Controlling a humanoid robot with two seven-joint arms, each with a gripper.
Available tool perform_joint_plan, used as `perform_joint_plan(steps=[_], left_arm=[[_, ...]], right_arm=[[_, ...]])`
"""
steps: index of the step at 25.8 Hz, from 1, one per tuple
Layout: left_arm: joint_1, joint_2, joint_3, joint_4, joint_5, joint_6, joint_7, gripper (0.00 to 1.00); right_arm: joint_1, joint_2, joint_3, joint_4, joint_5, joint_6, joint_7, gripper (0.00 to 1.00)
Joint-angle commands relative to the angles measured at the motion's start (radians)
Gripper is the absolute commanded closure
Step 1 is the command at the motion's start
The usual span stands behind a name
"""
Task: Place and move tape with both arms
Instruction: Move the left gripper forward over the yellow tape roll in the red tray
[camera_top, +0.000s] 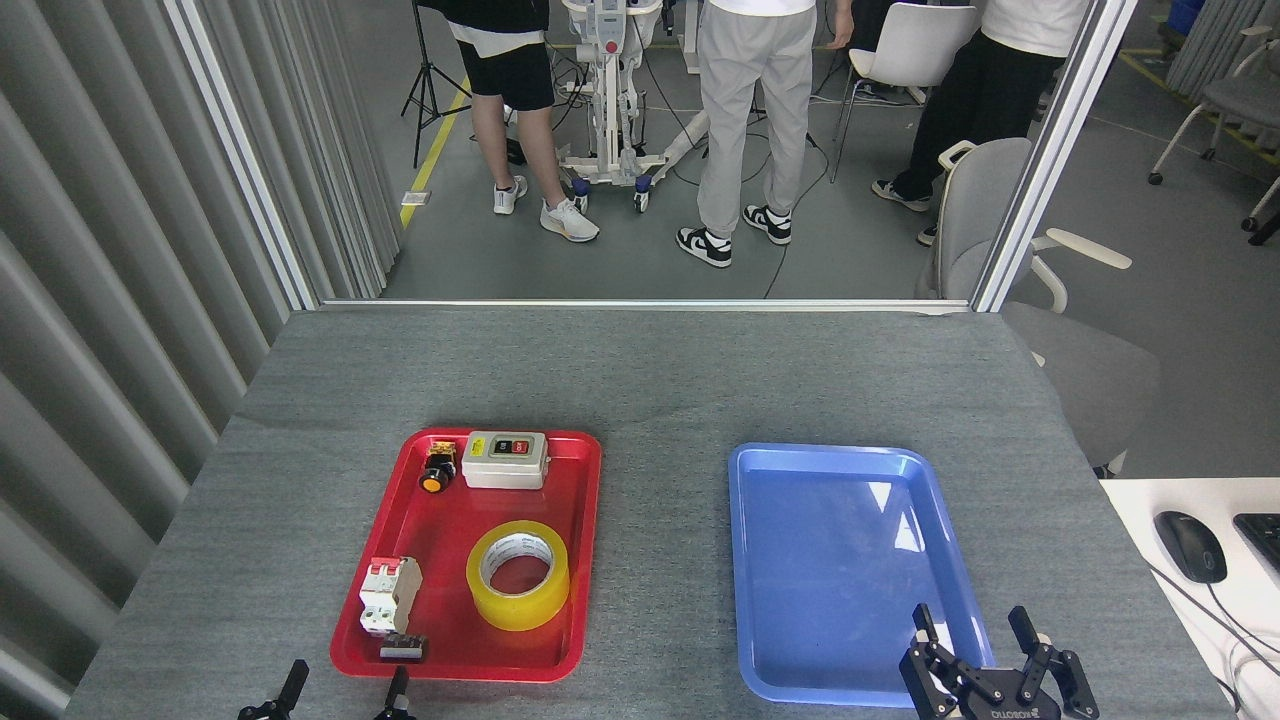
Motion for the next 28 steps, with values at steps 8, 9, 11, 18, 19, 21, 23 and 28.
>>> perform_joint_plan(steps=[8,9,11,18,19,21,23,28], left_arm=[[-0.025,-0.004,0.008,-0.007,0.017,0.0,0.0,0.0],[-0.025,-0.003,0.007,-0.007,0.017,-0.001,0.0,0.0],[-0.025,0.0,0.007,-0.002,0.017,-0.007,0.0,0.0],[-0.054,0.008,0.005,-0.028,0.018,-0.013,-0.008,0.0],[-0.064,0.009,0.005,-0.02,0.021,-0.013,-0.009,0.0],[-0.076,0.014,0.005,0.004,0.021,-0.019,-0.008,0.0],[-0.077,0.009,0.005,0.029,0.021,-0.039,-0.002,0.0],[-0.088,-0.018,-0.012,0.046,0.032,-0.064,-0.002,0.0]], right_arm=[[0.005,-0.01,0.006,0.0,0.002,-0.002,-0.031,0.0],[0.004,-0.01,0.006,0.0,0.002,-0.003,-0.031,0.0],[0.004,-0.009,0.006,0.0,0.003,-0.01,-0.031,0.0],[-0.004,-0.009,0.006,0.0,0.003,-0.01,-0.029,0.0],[-0.004,-0.009,0.006,0.0,0.003,-0.01,-0.029,0.0],[-0.007,-0.009,0.002,0.0,0.002,-0.01,-0.029,0.0],[-0.009,-0.018,0.005,0.0,0.002,-0.011,-0.029,0.0],[-0.009,-0.019,0.006,0.0,0.003,-0.01,-0.028,0.0]])
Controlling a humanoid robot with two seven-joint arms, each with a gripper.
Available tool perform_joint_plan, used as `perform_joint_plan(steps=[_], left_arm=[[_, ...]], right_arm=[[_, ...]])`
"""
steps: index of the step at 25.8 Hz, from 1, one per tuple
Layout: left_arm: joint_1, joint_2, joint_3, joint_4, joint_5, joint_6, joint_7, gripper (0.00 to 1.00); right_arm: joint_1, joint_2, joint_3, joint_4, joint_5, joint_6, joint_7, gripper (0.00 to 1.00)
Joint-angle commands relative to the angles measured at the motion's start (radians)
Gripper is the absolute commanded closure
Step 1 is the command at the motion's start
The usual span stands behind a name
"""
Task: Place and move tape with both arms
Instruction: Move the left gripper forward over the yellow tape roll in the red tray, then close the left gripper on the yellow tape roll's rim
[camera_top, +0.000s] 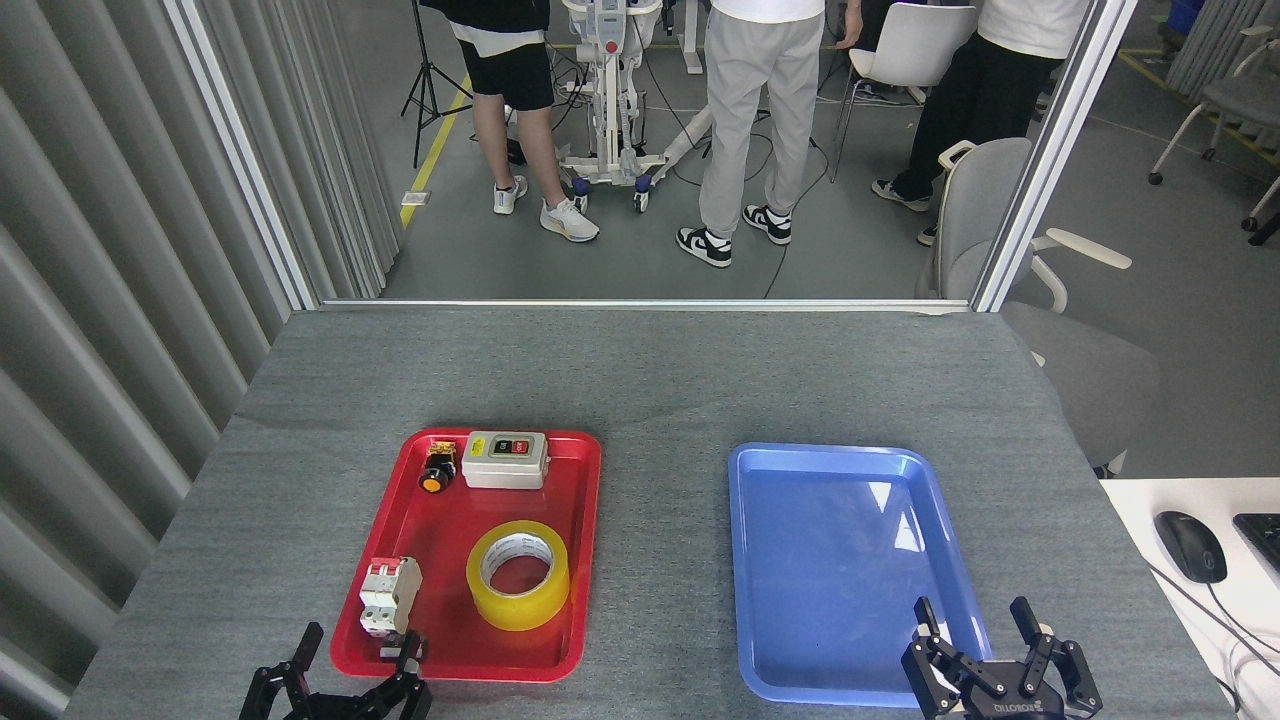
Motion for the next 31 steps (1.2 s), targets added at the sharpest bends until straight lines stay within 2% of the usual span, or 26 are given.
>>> perform_joint_plan(steps=[1,6,12,15,17,19,23,25,27,31], left_arm=[[-0.027,-0.025,-0.025,0.019,0.008,-0.01,-0.001,0.0],[-0.128,-0.086,-0.096,0.054,0.007,0.004,-0.011,0.0],[-0.212,-0.106,-0.125,0.111,-0.002,0.024,-0.02,0.0],[-0.292,-0.094,-0.134,0.166,0.008,0.055,-0.07,0.0],[-0.315,-0.091,-0.145,0.169,0.01,0.063,-0.175,0.0],[-0.332,-0.088,-0.146,0.16,0.021,0.064,-0.338,0.0],[-0.386,-0.055,-0.145,0.132,0.042,0.084,-0.763,0.0],[-0.418,-0.052,-0.145,0.128,0.044,0.084,-0.924,0.0],[-0.444,-0.049,-0.145,0.126,0.045,0.083,-1.001,0.0],[-0.522,-0.048,-0.145,0.203,0.045,0.09,-1.028,0.01]], right_arm=[[0.002,-0.002,0.001,0.0,0.001,0.001,0.0,0.0],[0.002,0.0,-0.001,0.0,0.001,0.002,0.0,0.0],[0.0,-0.003,0.002,0.0,0.003,-0.002,0.0,0.0],[-0.021,-0.012,0.001,0.0,0.003,-0.013,0.002,0.0],[-0.032,-0.02,0.001,0.0,0.003,-0.013,0.003,0.0],[-0.032,-0.022,0.001,0.0,0.003,-0.013,0.005,0.0],[-0.029,-0.02,0.002,0.0,0.004,-0.013,0.005,0.0],[-0.021,-0.012,0.011,0.0,0.006,-0.014,0.005,0.0],[-0.018,-0.009,0.042,0.0,0.01,-0.013,0.005,0.0],[-0.02,-0.017,0.05,0.0,0.013,-0.008,0.005,0.0]])
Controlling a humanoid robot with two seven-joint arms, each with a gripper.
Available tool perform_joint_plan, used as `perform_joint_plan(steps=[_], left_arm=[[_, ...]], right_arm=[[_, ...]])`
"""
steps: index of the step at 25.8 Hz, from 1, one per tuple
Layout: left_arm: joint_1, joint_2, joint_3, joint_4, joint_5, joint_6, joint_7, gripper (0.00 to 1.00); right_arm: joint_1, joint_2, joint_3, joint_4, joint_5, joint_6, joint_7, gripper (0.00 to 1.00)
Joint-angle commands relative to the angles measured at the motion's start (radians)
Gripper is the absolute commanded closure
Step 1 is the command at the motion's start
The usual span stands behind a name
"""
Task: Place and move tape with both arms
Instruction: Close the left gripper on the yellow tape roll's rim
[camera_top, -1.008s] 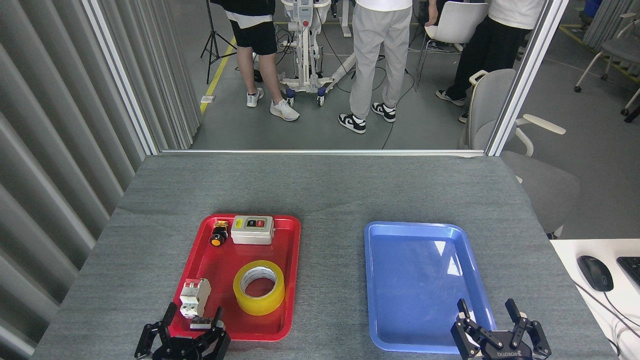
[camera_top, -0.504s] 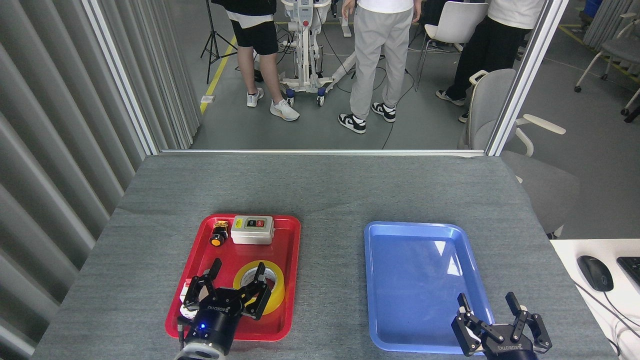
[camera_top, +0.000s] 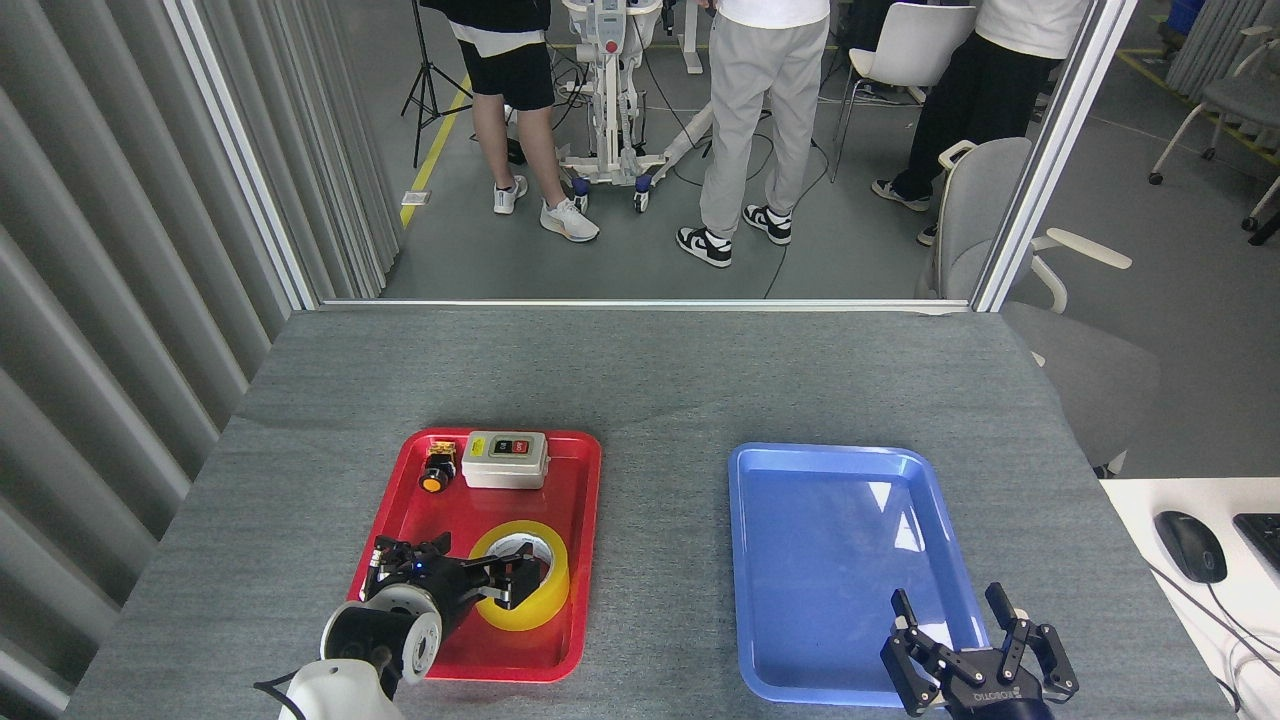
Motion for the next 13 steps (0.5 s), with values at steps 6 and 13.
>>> perform_joint_plan(steps=[6,13], left_arm=[[-0.124,-0.001,-0.015,0.196,0.001,0.04,-0.051,0.0],[-0.187,0.019,-0.038,0.325,0.002,0.06,-0.048,0.0]], right_arm=[[-0.001,0.0,0.006,0.0,0.002,0.009,-0.001,0.0],[-0.007,0.005,0.003,0.0,0.002,0.015,-0.001,0.0]])
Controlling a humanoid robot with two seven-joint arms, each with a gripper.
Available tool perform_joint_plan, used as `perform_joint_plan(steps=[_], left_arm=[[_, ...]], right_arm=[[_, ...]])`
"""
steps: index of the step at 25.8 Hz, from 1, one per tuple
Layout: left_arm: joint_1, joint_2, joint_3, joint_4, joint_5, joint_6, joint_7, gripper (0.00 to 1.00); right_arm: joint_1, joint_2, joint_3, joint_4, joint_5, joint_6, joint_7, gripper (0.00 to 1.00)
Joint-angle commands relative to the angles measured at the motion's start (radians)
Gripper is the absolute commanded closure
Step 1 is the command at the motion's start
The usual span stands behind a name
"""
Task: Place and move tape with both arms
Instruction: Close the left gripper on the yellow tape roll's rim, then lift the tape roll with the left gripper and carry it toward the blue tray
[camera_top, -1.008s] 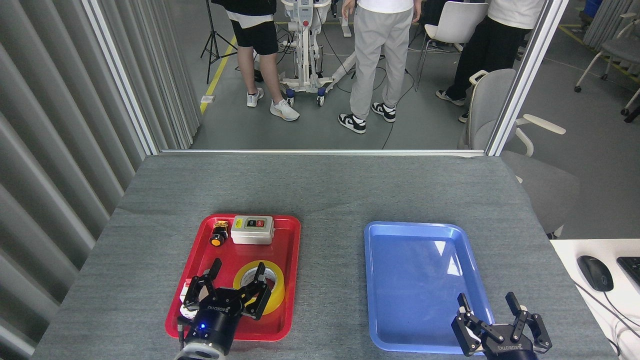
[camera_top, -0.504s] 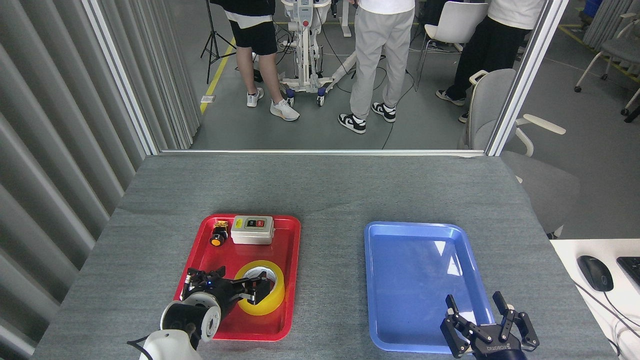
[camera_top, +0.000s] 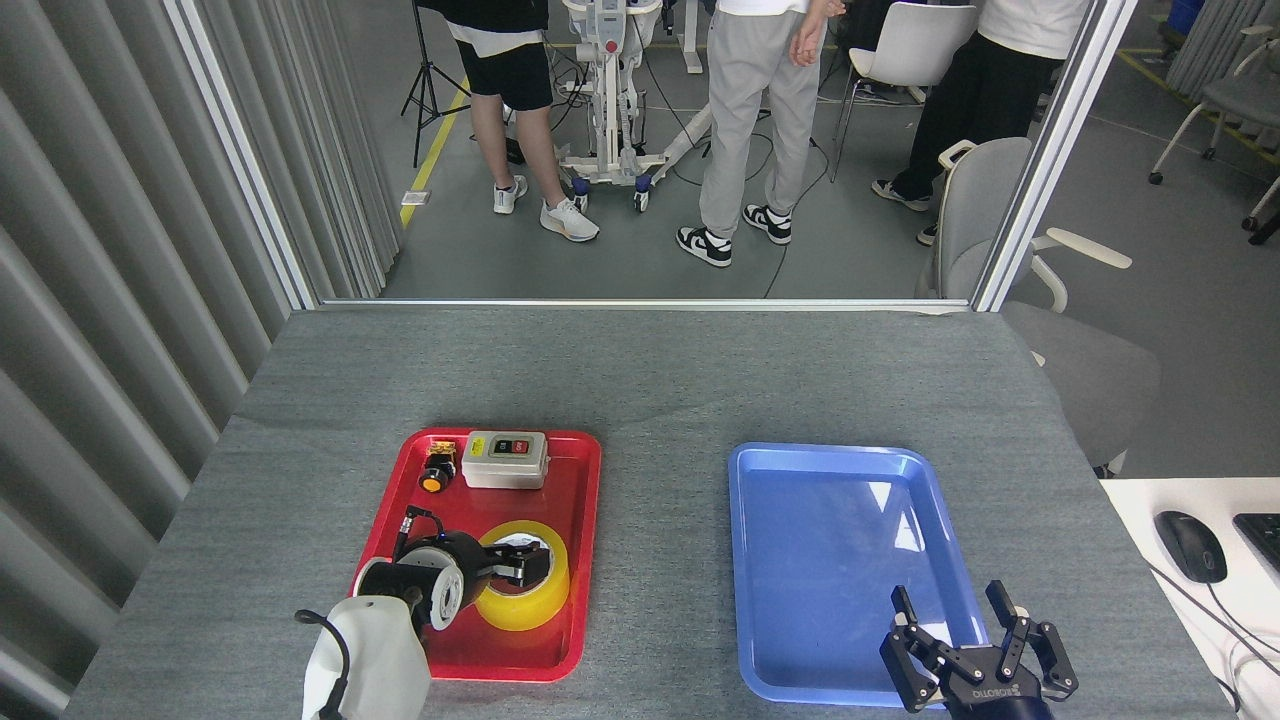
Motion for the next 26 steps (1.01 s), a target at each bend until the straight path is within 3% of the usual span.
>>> perform_joint_plan(steps=[1,7,13,21,26], left_arm=[[-0.017,0.017,-0.004,0.05,0.002,0.002,0.003,0.0],[-0.026,0.038,-0.001,0.083,0.009,-0.008,0.019,0.0],[-0.028,0.041,-0.002,0.106,0.009,-0.006,0.027,0.01],[-0.029,0.053,-0.004,0.102,0.008,-0.041,0.018,0.01],[-0.029,0.053,-0.002,0.088,0.009,-0.113,0.018,0.12]], right_arm=[[-0.004,0.001,-0.003,0.0,0.0,0.003,-0.001,0.0],[-0.001,0.005,-0.051,0.0,-0.005,0.012,-0.001,0.0],[0.006,0.031,-0.042,0.0,0.02,0.118,-0.001,0.0],[-0.004,0.031,-0.04,0.0,0.023,0.121,-0.001,0.0],[-0.008,0.02,-0.04,0.0,0.025,0.117,-0.001,0.0]])
